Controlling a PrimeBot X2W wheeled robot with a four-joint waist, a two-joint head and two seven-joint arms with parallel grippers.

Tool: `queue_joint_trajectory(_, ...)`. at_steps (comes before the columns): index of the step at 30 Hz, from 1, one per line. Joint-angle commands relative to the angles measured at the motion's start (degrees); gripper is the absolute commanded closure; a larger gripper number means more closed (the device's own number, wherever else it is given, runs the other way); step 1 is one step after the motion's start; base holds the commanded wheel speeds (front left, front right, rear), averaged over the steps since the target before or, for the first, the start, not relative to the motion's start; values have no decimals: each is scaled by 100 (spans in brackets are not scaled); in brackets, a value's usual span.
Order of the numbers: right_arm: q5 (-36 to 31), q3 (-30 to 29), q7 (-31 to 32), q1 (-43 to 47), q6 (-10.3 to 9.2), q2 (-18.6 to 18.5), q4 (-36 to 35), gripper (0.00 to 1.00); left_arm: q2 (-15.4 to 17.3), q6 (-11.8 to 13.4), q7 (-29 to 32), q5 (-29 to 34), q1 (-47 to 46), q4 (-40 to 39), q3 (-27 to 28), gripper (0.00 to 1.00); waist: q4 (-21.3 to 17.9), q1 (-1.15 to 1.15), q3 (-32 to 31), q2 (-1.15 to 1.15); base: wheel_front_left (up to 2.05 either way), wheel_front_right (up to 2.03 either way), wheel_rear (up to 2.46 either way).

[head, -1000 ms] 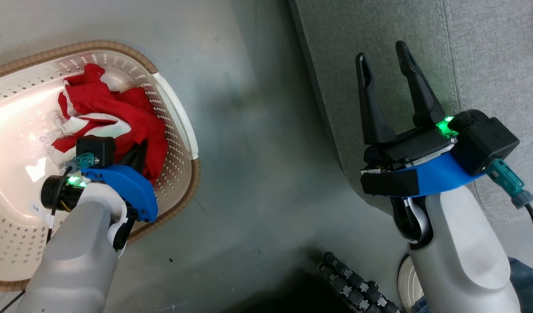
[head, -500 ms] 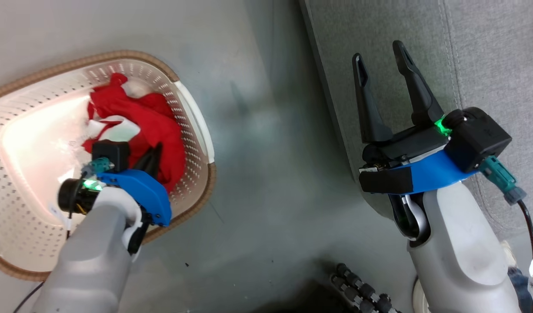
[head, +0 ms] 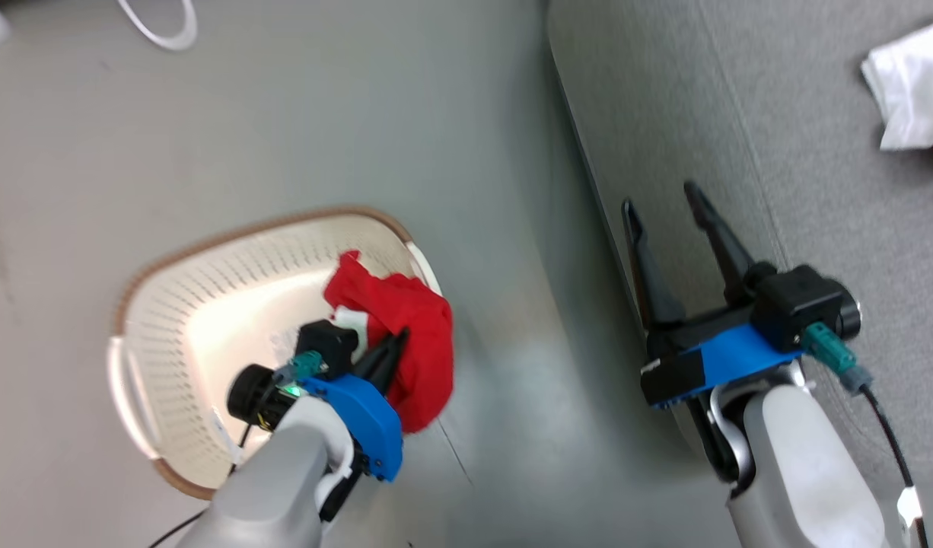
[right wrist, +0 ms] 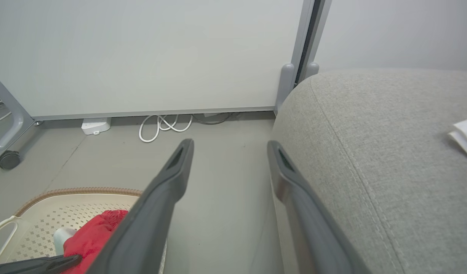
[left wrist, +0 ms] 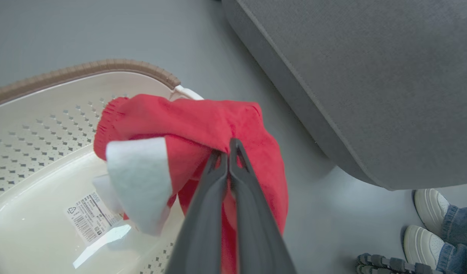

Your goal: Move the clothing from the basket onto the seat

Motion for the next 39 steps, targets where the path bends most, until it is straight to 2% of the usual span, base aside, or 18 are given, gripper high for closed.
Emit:
queue_joint_trajectory(1, -55, -31, 51, 188, -6, -7, 4, 0, -26, -23, -35, -81, 138, -62, -144, 100, 646, 1, -1115, 0, 0, 0, 0)
queue_joint_trajectory(4, -26, -65, 195, 496, -6, -9, -51, 0, -72, -23, -50, -286, 246, -198, -386, 100, 809, 1, -1635, 0, 0, 0, 0)
queue_joint_trajectory(11, -58, -268, 409, 1032, -6, -8, -162, 0, -103, -23, -69, -670, 207, -585, -843, 100, 1123, 1, -2424, 0, 0, 0, 0)
queue_joint_trajectory(21, 9, -330, 711, 1779, -6, -7, -381, 0, -115, -23, 79, -1384, -555, -1311, -1605, 100, 1477, 1, -3160, 0, 0, 0, 0)
queue_joint_trajectory(30, 70, -122, 808, 1897, -6, -7, -408, 0, -150, -23, 90, -1757, -1217, -1399, -1861, 100, 1443, 1, -3347, 0, 0, 0, 0)
queue_joint_trajectory(39, 106, -28, 822, 1941, -5, -7, -425, 0, -169, -23, -26, -1997, -1142, -1292, -2019, 100, 1377, 1, -3362, 0, 0, 0, 0)
